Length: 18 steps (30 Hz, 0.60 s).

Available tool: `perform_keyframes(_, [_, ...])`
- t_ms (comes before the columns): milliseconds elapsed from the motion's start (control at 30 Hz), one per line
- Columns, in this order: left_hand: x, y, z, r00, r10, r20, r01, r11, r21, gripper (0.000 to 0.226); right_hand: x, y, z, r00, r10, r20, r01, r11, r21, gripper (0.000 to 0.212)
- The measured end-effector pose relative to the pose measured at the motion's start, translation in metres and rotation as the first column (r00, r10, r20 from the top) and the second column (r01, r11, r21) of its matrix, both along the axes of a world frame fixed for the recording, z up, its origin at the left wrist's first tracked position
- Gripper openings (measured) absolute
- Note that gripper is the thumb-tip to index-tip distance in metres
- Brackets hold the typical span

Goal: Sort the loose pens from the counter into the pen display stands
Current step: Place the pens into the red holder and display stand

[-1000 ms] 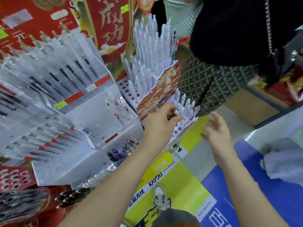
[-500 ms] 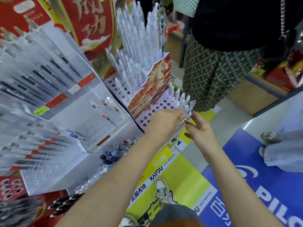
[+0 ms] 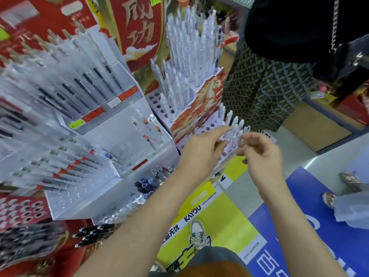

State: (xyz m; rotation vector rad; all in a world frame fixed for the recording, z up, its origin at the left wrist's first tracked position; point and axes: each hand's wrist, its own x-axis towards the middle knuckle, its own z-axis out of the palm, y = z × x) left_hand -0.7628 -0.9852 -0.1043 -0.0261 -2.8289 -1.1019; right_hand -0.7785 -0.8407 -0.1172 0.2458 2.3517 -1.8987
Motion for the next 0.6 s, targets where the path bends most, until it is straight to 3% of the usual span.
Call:
perform_keyframes(100, [0.045,-0.022,0.017,0.991,0.129,-0.035,-0.123,0.983,0.137,0.022,0.008,-0.025,0.025,0.977,0.214,-0.023,-0.215,0.974,-0.076,0.031])
perform_keyframes(200, [0.098,-0.054,0.031,0.956,0.29,-0.04,-0.27,0.927,0.261,0.018,0.025,-0.059,0.048,0.891,0.453,-0.036,-0.454,0.886,-0.097,0.027])
perform_keyframes(367, [0.194,-0.104,0.051,0.86,0.51,-0.035,-0.488,0.839,0.242,0.027,0.072,-0.124,0.069,0.678,0.731,-0.077,-0.734,0.678,-0.024,0.028])
perform_keyframes(600, [0.342,-0.153,0.049,0.602,0.796,0.058,-0.749,0.539,0.385,0.033,0.171,-0.212,0.074,0.407,0.912,-0.055,-0.912,0.409,0.041,0.03])
